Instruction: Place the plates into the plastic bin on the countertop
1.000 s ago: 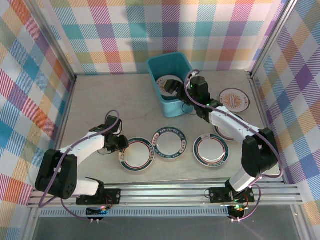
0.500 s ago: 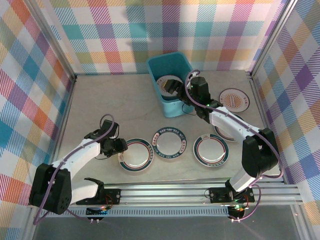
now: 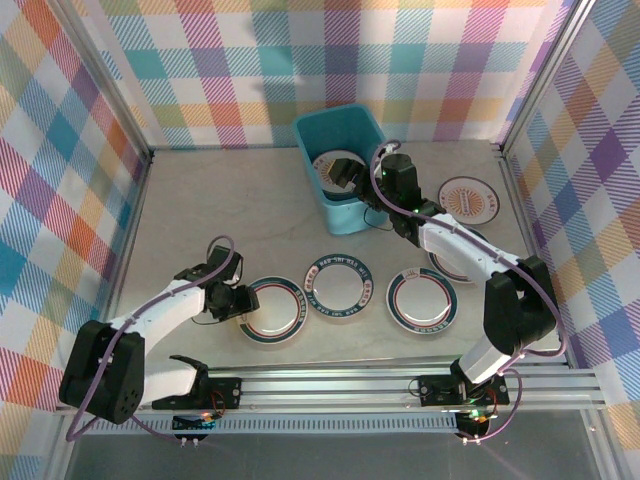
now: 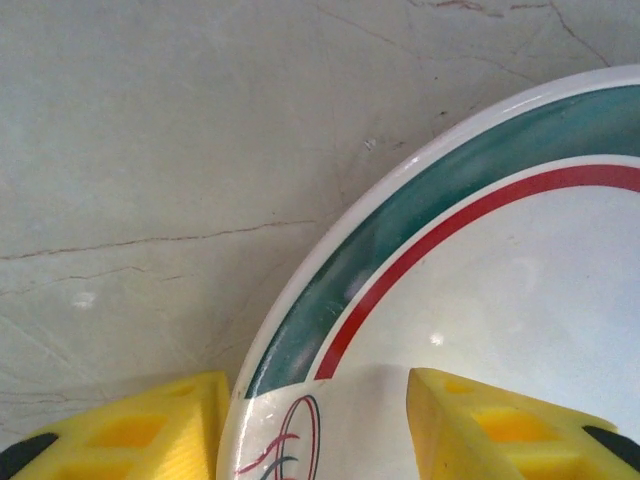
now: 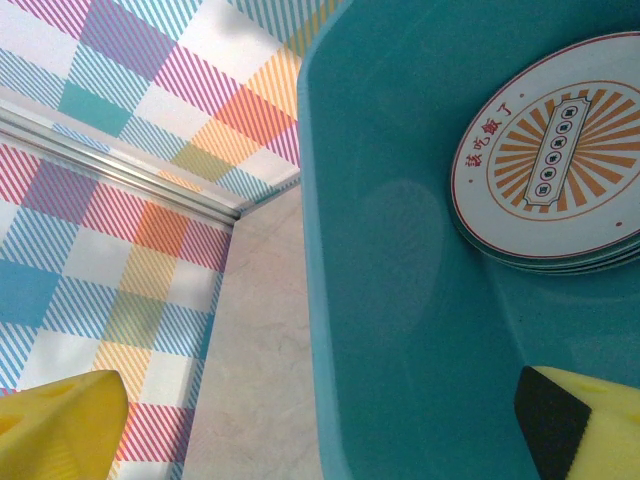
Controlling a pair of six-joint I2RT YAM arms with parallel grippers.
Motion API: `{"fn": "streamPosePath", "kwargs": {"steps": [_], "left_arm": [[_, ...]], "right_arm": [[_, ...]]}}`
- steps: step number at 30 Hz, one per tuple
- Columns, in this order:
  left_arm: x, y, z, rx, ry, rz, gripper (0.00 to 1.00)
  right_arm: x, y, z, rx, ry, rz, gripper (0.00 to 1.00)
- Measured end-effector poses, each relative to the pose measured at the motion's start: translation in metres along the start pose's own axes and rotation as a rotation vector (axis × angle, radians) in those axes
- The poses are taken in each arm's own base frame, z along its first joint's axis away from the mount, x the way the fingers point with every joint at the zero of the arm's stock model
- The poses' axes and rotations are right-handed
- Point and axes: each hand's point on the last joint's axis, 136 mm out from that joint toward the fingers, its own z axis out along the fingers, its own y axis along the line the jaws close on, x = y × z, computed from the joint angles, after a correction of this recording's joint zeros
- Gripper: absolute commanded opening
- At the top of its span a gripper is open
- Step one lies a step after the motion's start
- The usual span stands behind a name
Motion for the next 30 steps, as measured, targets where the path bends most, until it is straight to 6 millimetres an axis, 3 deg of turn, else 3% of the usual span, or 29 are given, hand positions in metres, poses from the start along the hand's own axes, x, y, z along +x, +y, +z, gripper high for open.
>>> {"fn": "streamPosePath", "kwargs": {"steps": [15,30], "left_arm": [[0.001,0.001,0.001,-0.003,0.002,0.003,0.26],[-0.011,-0.007,-0.021,0.049,-0.099,-0.006,0.14]], "right_arm": [[0.0,0.0,0.0,0.0,0.0,0.004,1.0],[-0.002,-0.001,0.0,0.001,-0.003,0.02,1.0]]}}
